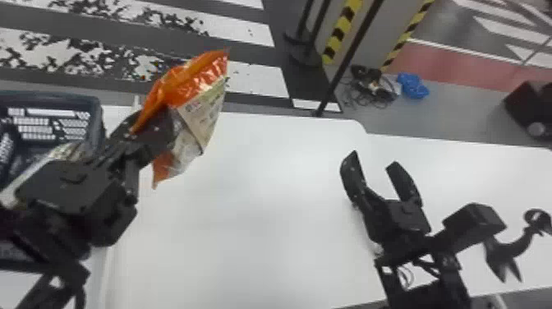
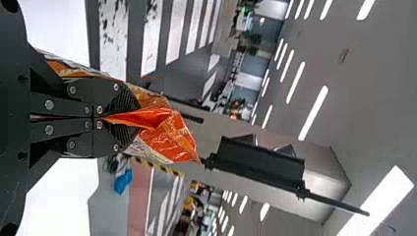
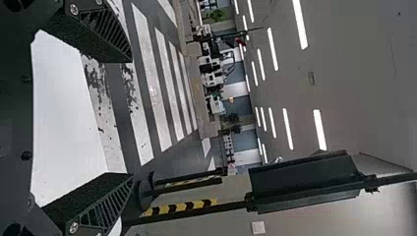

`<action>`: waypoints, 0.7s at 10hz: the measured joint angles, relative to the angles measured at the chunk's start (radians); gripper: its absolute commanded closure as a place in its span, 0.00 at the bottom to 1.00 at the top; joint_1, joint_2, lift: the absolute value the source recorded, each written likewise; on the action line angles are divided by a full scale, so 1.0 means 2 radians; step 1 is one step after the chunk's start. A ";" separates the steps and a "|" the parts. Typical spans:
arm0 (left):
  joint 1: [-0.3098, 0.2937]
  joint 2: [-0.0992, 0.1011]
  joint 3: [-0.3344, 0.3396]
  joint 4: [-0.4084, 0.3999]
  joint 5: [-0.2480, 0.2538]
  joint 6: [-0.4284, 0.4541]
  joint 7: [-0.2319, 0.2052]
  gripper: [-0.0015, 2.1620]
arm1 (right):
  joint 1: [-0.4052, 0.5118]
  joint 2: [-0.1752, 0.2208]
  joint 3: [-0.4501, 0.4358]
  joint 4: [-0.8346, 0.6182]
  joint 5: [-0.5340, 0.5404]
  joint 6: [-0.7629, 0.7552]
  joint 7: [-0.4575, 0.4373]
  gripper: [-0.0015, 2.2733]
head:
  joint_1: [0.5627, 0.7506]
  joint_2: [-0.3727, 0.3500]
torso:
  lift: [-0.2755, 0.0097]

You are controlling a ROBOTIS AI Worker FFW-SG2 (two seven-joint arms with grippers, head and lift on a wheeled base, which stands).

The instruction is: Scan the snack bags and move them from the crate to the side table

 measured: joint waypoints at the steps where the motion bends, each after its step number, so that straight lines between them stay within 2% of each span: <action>1: -0.003 -0.006 -0.004 0.011 0.026 0.009 -0.008 0.97 | 0.000 0.000 -0.001 0.000 0.000 -0.001 -0.002 0.05 | 0.70 0.03 | 0.66; 2: -0.006 -0.009 -0.015 0.025 0.041 0.017 -0.015 0.97 | 0.000 -0.001 -0.002 0.000 0.000 -0.002 -0.002 0.05 | 0.70 0.03 | 0.66; 5: -0.022 -0.030 -0.026 0.105 0.100 0.025 -0.069 0.97 | 0.001 -0.002 -0.002 0.000 -0.001 -0.010 -0.003 0.05 | 0.70 0.03 | 0.66; 7: -0.051 -0.056 -0.019 0.186 0.135 0.045 -0.107 0.97 | 0.003 -0.003 -0.003 0.000 -0.001 -0.011 -0.003 0.05 | 0.70 0.03 | 0.66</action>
